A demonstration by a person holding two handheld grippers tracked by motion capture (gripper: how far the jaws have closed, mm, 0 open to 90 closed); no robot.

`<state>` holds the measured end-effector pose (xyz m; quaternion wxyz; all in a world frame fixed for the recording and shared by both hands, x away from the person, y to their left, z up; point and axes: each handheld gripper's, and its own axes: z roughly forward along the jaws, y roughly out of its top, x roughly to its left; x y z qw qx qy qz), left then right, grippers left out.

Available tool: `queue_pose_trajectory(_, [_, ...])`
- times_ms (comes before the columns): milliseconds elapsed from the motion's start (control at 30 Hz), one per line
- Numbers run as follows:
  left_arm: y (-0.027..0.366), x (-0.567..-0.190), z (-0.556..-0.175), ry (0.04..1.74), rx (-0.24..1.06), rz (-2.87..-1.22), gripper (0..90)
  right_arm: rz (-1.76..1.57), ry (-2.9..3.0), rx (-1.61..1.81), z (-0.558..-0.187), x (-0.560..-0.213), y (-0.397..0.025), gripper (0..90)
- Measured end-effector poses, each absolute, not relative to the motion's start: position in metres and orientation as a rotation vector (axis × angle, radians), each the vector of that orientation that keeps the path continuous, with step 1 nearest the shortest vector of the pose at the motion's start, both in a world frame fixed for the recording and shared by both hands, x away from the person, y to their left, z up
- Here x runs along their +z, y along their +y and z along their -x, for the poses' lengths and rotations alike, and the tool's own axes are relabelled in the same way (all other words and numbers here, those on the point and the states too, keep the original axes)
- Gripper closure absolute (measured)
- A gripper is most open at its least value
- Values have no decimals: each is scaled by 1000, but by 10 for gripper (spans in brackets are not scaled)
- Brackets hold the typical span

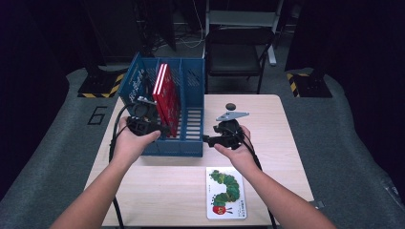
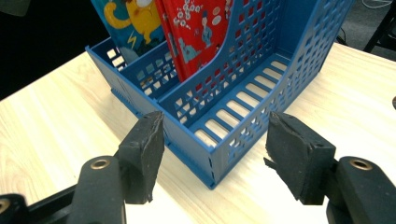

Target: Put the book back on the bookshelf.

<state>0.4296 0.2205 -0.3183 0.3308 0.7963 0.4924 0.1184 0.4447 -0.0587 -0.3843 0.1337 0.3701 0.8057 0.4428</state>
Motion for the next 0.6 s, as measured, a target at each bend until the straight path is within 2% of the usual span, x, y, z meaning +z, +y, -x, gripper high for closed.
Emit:
queue_pose_trajectory(267, [217,-337,-415,1247,258,-2077,412,-1091,2323,1270,-434,-394,-70,364])
queue_pose_trajectory(433, [213,-345,-408,1221,318,-2106,413,-1091,2319,1282,-430,-396,-75,363])
queue_pose_trajectory(600, [210,-354,-401,1170,276,-2140,414,-1075,2334,1266,-420,-401,-80,356])
